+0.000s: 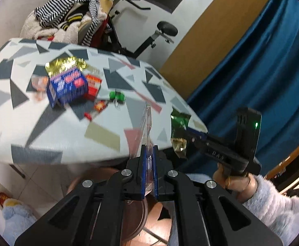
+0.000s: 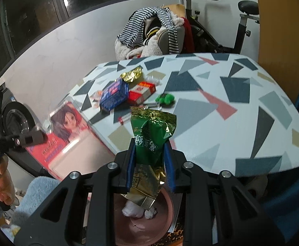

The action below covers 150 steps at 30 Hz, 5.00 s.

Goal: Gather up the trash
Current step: 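Lift both held items off the table and lower them toward the bin, then open both tools to release the package and packet into the bin, then raise both tools back above the table, then grasp the green plush keychain with the right tool while the left grasps the blue milk box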

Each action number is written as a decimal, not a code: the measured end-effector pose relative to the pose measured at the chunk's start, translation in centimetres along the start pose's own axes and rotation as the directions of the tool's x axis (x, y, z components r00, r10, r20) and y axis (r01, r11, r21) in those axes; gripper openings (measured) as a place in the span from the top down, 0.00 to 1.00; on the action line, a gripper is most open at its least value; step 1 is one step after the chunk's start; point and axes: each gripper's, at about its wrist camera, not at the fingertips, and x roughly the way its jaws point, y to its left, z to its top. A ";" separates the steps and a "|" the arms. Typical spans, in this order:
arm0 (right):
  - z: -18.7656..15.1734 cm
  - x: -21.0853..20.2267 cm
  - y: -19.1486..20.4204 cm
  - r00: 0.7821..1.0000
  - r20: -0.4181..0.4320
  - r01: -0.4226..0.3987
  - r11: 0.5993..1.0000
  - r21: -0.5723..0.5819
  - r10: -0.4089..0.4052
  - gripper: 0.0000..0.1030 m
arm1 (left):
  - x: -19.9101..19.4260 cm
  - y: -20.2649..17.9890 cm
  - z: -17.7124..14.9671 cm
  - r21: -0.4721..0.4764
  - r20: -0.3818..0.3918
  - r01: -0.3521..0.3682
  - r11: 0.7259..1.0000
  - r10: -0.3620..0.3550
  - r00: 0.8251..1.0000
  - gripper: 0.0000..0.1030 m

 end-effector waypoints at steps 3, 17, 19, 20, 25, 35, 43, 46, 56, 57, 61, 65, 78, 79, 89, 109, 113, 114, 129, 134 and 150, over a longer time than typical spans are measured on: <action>-1.2 0.6 0.3 1.000 -0.017 -0.014 1.000 0.003 0.014 0.72 | 0.8 0.9 -1.9 -0.011 -0.034 -0.001 1.000 0.001 0.999 0.94; -6.0 4.6 0.3 0.990 -0.136 -0.034 0.999 0.038 0.039 0.72 | 7.8 4.0 -7.9 0.047 -0.227 -0.075 0.996 0.084 0.970 0.94; -6.5 5.0 0.2 0.988 -0.152 -0.034 0.999 0.042 0.040 0.72 | 8.9 4.5 -8.4 0.046 -0.251 -0.082 0.996 0.091 0.964 0.94; -6.7 5.2 0.1 0.987 -0.157 -0.033 0.998 0.044 0.040 0.72 | 9.5 4.7 -8.6 0.048 -0.263 -0.086 0.995 0.096 0.960 0.94; -7.7 6.3 -0.4 0.981 -0.187 -0.035 0.996 0.076 0.049 0.72 | 10.4 5.0 -9.1 0.068 -0.285 -0.103 0.992 0.118 0.951 0.57; -9.5 8.3 -0.1 0.973 -0.223 -0.042 0.994 0.101 0.064 0.72 | 6.3 3.8 -7.3 0.122 -0.116 -0.242 0.963 0.256 0.960 0.21; -10.8 11.1 1.5 0.950 -0.311 -0.020 1.000 0.024 0.027 0.72 | 3.3 4.2 -7.0 0.079 -0.008 -0.358 0.930 0.359 0.933 0.12; -11.3 11.9 1.9 0.941 -0.339 -0.015 1.000 -0.002 0.013 0.72 | 2.6 4.7 -7.0 0.061 0.014 -0.395 0.917 0.395 0.919 0.10; -12.2 13.1 2.0 0.918 -0.397 0.010 1.000 -0.027 -0.020 0.69 | 1.9 5.6 -6.8 0.038 0.048 -0.440 0.897 0.438 0.898 0.09; -12.2 13.2 2.0 0.917 -0.399 0.012 1.000 -0.029 -0.023 0.69 | 1.8 5.6 -6.8 0.039 0.050 -0.441 0.897 0.439 0.897 0.09; -12.2 13.0 2.1 0.918 -0.395 0.023 0.999 -0.035 -0.035 0.55 | 1.7 5.2 -6.6 0.045 0.061 -0.445 0.895 0.442 0.895 0.09; -11.9 12.1 2.6 0.933 -0.357 0.027 0.998 -0.060 -0.046 0.18 | 1.4 4.7 -6.3 0.057 0.075 -0.453 0.890 0.449 0.891 0.09; -6.9 6.5 3.5 0.986 -0.119 0.095 0.983 -0.155 -0.114 0.06 | -1.5 3.3 -3.0 0.080 0.183 -0.490 0.868 0.470 0.863 0.09; -6.2 6.2 3.4 0.988 -0.109 0.094 0.984 -0.152 -0.111 0.06 | -1.7 3.2 -2.7 0.080 0.191 -0.493 0.866 0.472 0.861 0.09; 0.9 3.8 1.6 0.988 -0.023 0.145 0.977 -0.155 -0.150 0.05 | -3.7 2.9 1.2 0.067 0.267 -0.527 0.847 0.494 0.827 0.06; 5.7 5.5 -2.1 0.982 -0.019 0.185 0.972 -0.147 -0.190 0.05 | -4.7 5.2 5.5 0.067 0.333 -0.565 0.823 0.515 0.790 0.06; 6.5 7.5 -2.7 0.985 -0.032 0.165 0.980 -0.109 -0.169 0.06 | -3.9 6.9 6.0 0.043 0.296 -0.557 0.830 0.521 0.800 0.06; 6.8 8.5 -2.9 0.987 -0.043 0.153 0.984 -0.095 -0.157 0.06 | -3.6 7.3 6.1 0.036 0.284 -0.554 0.832 0.523 0.803 0.06; 10.3 20.6 -2.4 0.977 -0.170 0.127 0.992 0.004 -0.125 0.38 | 1.4 11.6 7.6 -0.072 0.148 -0.439 0.895 0.445 0.883 0.06; 10.4 21.8 -2.5 0.972 -0.203 0.122 0.993 0.002 -0.119 0.51 | 3.7 13.2 8.7 -0.181 0.107 -0.357 0.916 0.380 0.919 0.06; 11.4 15.1 -3.9 0.994 -0.008 0.113 0.994 0.001 -0.113 0.64 | 11.7 15.6 13.8 -0.420 0.031 -0.313 0.852 0.358 0.933 0.06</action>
